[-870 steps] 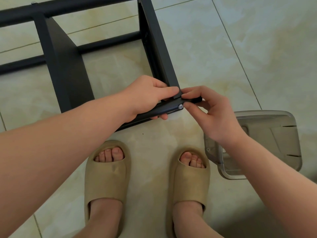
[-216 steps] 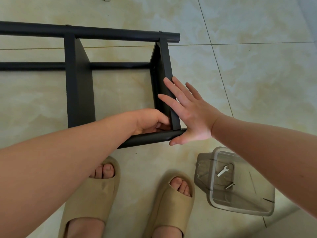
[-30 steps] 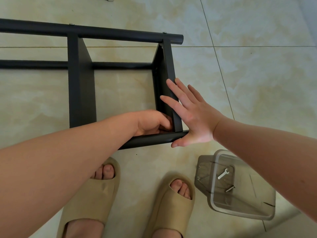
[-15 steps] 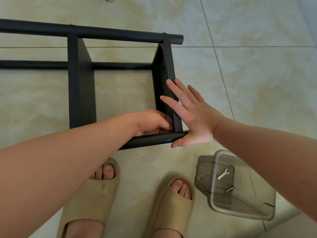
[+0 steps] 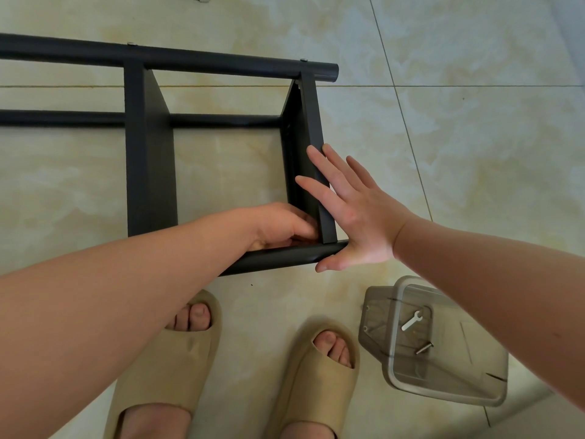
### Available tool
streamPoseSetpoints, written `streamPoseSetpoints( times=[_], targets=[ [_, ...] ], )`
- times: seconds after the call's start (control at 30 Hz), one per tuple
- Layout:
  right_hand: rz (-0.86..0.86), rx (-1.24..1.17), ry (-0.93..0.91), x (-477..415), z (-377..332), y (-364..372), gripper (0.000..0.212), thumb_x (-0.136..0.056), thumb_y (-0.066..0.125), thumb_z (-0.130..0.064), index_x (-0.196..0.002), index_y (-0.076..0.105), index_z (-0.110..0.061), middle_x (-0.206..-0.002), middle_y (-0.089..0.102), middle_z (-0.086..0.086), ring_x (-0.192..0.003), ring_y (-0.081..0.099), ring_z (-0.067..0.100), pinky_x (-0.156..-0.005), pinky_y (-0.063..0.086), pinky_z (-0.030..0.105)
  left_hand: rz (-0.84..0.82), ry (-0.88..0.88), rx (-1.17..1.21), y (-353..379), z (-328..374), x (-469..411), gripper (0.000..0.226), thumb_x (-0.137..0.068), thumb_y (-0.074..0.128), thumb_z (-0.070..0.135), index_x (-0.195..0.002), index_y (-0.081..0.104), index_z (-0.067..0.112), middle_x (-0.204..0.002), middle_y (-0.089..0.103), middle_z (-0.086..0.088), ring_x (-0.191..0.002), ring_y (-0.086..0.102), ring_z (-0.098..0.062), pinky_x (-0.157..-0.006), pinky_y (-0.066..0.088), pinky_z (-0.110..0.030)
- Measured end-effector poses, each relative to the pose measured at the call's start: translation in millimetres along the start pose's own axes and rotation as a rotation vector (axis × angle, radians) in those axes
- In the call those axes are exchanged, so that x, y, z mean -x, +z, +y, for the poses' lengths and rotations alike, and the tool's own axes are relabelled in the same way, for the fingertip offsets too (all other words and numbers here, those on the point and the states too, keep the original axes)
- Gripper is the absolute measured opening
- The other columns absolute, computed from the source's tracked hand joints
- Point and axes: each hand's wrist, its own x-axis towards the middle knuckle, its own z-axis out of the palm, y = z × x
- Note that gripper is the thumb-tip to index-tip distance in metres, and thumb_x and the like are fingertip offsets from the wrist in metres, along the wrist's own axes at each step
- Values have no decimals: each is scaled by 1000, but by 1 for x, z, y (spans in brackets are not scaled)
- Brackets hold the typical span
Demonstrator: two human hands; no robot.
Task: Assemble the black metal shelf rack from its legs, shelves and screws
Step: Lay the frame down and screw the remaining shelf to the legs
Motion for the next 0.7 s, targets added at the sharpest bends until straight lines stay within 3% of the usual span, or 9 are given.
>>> streamPoseSetpoints(
  times=[0.23,0.4,0.57,0.7],
  targets=[
    [-5,10,3,0,0,-1,131,-59,46,-93,-160,13,-17,-168,-16,11,-154,-17,32,-124,6,59,-66,-35,60,1,4,4,22,-92,48,-3,-90,69,4,-81,71,-11,-74,68,-22,-74,53,-32],
    [-10,16,3,1,0,-1,131,-60,46,-93,-161,12,-17,-168,-17,10,-154,-17,32,-124,5,58,38,-46,-70,2,4,3,28,-86,64,9,-108,68,-9,-92,69,-20,-85,65,-30,-85,50,-41],
    [-12,8,5,1,0,-1,131,-60,46,-93,-161,12,-17,-168,-17,11,-154,-17,32,-124,4,57,32,-25,-63,0,3,2,10,-88,62,4,-84,71,5,-75,69,-11,-70,65,-25,-71,52,-32],
    [-4,2,6,1,0,-1,131,-59,47,-93,-161,12,-18,-168,-16,10,-154,-17,32,-124,4,57,-4,-56,-4,0,3,4,16,-90,56,1,-98,70,-1,-90,69,-19,-83,65,-30,-79,50,-36]
  ],
)
